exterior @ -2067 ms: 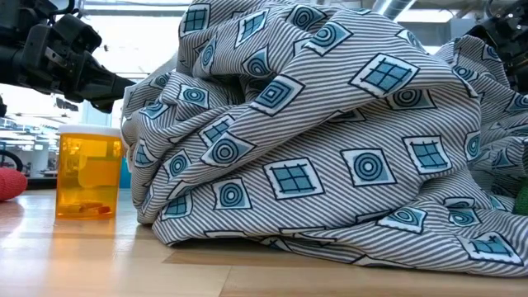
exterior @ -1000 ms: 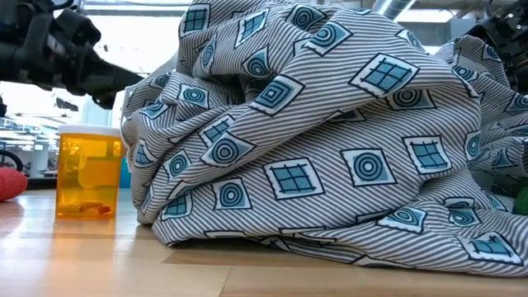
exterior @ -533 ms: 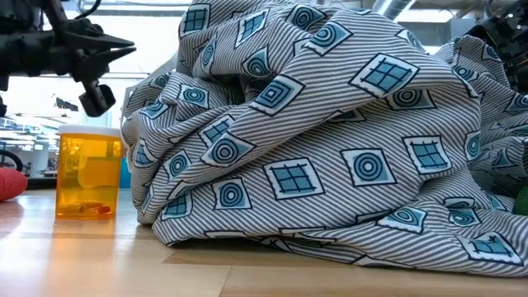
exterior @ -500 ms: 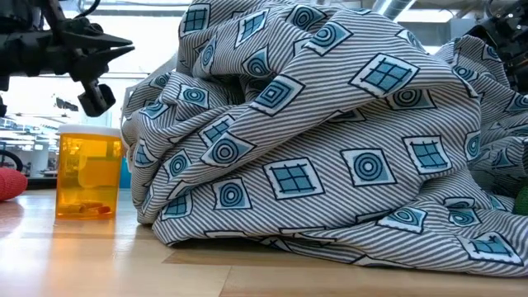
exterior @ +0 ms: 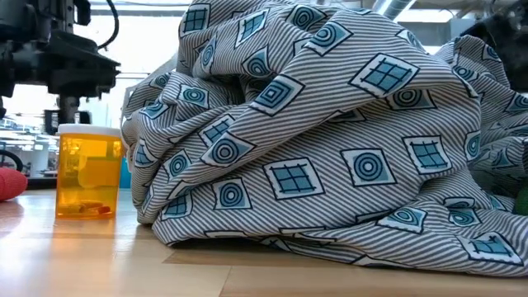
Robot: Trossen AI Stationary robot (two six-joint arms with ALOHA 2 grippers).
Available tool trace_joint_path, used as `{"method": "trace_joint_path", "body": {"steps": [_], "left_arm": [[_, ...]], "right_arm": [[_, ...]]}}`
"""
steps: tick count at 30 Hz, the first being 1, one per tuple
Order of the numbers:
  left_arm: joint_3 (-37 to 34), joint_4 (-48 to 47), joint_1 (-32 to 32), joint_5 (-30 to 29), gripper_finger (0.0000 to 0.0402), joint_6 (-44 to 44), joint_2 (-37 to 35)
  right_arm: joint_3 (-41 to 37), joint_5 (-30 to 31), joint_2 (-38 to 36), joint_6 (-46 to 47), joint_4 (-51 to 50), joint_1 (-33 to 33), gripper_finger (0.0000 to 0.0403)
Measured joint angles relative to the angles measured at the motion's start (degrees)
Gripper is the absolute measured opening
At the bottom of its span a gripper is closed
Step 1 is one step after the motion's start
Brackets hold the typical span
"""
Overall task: Pick & place medical supplies in basket/bin
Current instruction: Put the gray patterned patient gown into the blue bin
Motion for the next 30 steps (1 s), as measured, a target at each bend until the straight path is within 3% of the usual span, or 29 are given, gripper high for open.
{"method": "trace_joint_path", "body": {"steps": [3,7,9,11,13,15,17,24,30], "left_arm": [[-0.02,0.51,-3.02,4.7,0.0044,-6.09,3.95],[-0.01,5.77,-8.37,11.8,0.007,-12.97,8.36],[-0.02,11.29,-10.77,12.03,0.0082,-13.34,9.93],[-0.02,18.29,-12.2,7.13,0.0094,-13.37,10.94],[0.1,24.98,-13.02,-2.26,0.0106,-12.38,11.83],[1.43,28.99,-13.6,-11.2,0.012,-8.1,12.68],[4.07,31.11,-13.71,-15.07,0.0138,-2.5,14.08],[15.03,35.37,-13.06,-14.17,0.0243,13.03,18.74],[31.1,21.11,-23.47,-13.6,0.032,19.98,23.93]], "right_arm": [[0.03,-0.01,-0.36,11.72,8.24,0.41,0.0077],[0.09,0.0,0.5,16.41,24.05,0.01,0.0077],[0.02,0.76,0.79,21.31,30.91,0.01,0.0077],[0.13,2.83,0.7,26.24,37.09,0.01,0.0077],[0.18,4.01,0.73,28.37,39.17,0.01,0.0077],[0.12,4.02,0.82,31.15,39.58,0.07,0.0077],[0.15,3.14,0.77,34.9,39.96,0.07,0.0077],[0.17,1.15,1.64,45.41,39.8,0.75,0.0079],[0.17,1.46,7.18,55.79,39.45,2.02,0.012]]}}
